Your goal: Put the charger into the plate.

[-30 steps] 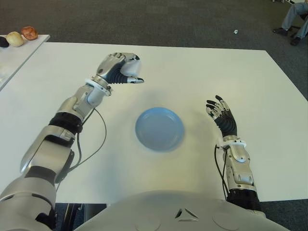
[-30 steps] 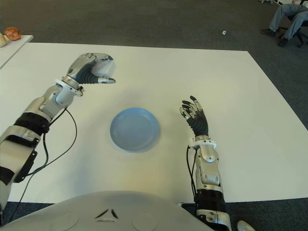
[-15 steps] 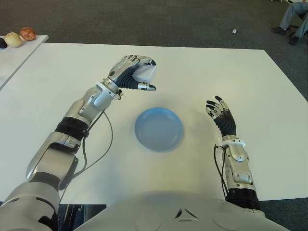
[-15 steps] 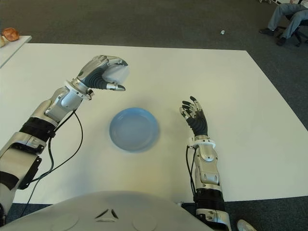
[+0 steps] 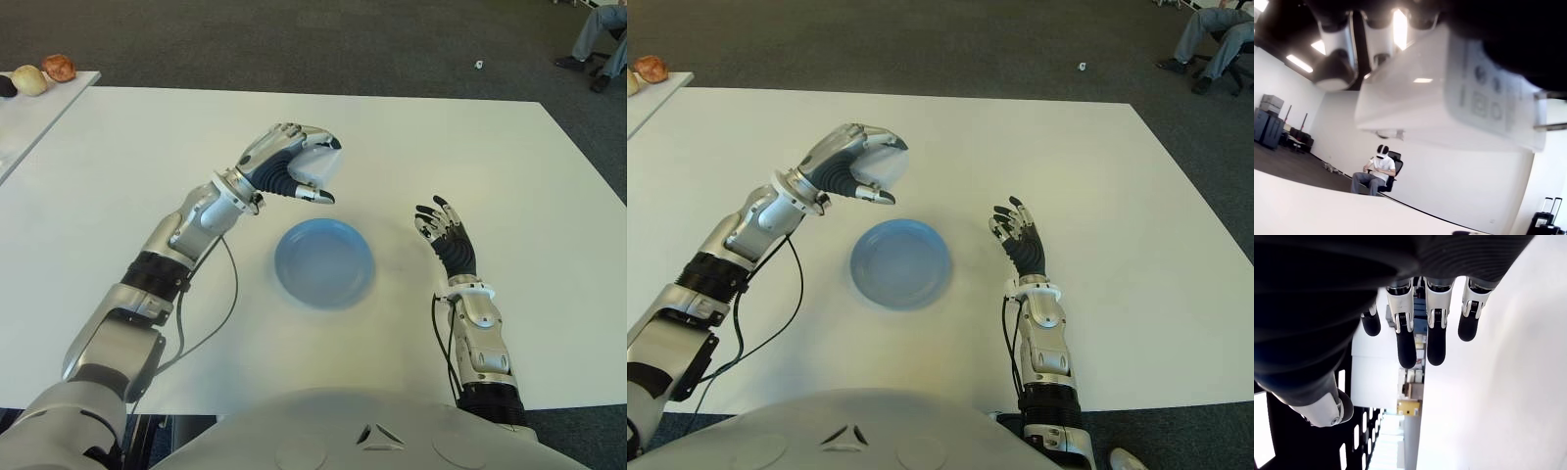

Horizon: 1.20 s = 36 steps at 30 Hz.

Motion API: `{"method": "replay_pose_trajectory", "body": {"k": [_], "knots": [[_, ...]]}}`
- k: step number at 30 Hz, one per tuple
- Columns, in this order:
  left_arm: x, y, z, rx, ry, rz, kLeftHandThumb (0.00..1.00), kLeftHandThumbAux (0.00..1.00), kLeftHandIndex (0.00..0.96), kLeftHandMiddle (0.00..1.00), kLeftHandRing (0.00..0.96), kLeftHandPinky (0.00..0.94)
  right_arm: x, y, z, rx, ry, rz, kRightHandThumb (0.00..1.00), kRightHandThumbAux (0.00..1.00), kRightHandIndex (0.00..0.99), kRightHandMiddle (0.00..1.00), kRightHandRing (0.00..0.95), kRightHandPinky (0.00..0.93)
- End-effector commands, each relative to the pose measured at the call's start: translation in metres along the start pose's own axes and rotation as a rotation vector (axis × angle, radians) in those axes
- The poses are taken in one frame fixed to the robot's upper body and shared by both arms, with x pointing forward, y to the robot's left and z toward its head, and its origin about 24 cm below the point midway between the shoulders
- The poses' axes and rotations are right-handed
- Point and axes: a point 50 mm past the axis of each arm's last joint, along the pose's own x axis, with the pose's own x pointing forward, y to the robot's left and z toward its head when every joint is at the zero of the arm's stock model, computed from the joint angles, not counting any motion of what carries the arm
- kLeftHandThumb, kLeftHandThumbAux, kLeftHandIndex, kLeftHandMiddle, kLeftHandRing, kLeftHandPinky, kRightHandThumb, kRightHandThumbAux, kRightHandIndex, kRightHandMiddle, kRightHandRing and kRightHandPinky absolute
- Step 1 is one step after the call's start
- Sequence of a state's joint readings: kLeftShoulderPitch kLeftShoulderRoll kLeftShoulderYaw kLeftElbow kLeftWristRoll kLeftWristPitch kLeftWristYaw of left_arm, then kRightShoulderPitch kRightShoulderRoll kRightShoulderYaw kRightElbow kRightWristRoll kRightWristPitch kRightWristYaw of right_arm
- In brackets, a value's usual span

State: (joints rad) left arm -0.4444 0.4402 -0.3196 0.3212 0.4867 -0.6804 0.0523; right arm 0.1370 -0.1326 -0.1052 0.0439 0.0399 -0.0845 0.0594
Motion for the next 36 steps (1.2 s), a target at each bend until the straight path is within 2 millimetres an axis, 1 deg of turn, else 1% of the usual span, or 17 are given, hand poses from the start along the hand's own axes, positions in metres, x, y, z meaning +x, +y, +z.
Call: {"method": "replay_pose_trajectory", "body": {"k": [1, 4, 9, 15, 27, 36], "knots": [[-0.004, -0.018, 0.005, -0.052, 0.000, -0.054, 0.854, 0.667, 0.401, 0.537, 0.872, 0.869, 0.002, 0.003, -0.003, 0.004, 0.024, -0.002, 0.000, 0.634, 0.075, 0.248, 0.217, 0.142], [-0.006, -0.031, 0.007, -0.067, 0.000, -0.104, 0.854, 0.667, 0.401, 0.538, 0.873, 0.871, 0.003, 0.004, -0.004, 0.004, 0.023, -0.002, 0.000, 0.636, 0.075, 0.247, 0.216, 0.142], [-0.011, -0.041, 0.006, -0.076, 0.006, -0.146, 0.854, 0.667, 0.401, 0.538, 0.873, 0.871, 0.003, 0.004, -0.004, 0.008, 0.022, -0.002, 0.000, 0.638, 0.075, 0.248, 0.217, 0.145], [-0.022, -0.058, 0.003, -0.083, 0.011, -0.219, 0.854, 0.667, 0.401, 0.538, 0.865, 0.855, 0.004, 0.005, -0.004, 0.015, 0.022, -0.001, 0.000, 0.641, 0.078, 0.245, 0.214, 0.149], [-0.024, -0.069, 0.000, -0.069, -0.006, -0.253, 0.855, 0.667, 0.401, 0.536, 0.859, 0.835, 0.003, 0.005, -0.003, 0.012, 0.020, -0.003, 0.000, 0.646, 0.077, 0.247, 0.215, 0.146], [-0.026, -0.073, -0.004, -0.073, -0.002, -0.235, 0.856, 0.667, 0.401, 0.536, 0.859, 0.835, 0.002, 0.005, -0.003, 0.007, 0.016, -0.004, 0.000, 0.638, 0.077, 0.253, 0.223, 0.149]]}}
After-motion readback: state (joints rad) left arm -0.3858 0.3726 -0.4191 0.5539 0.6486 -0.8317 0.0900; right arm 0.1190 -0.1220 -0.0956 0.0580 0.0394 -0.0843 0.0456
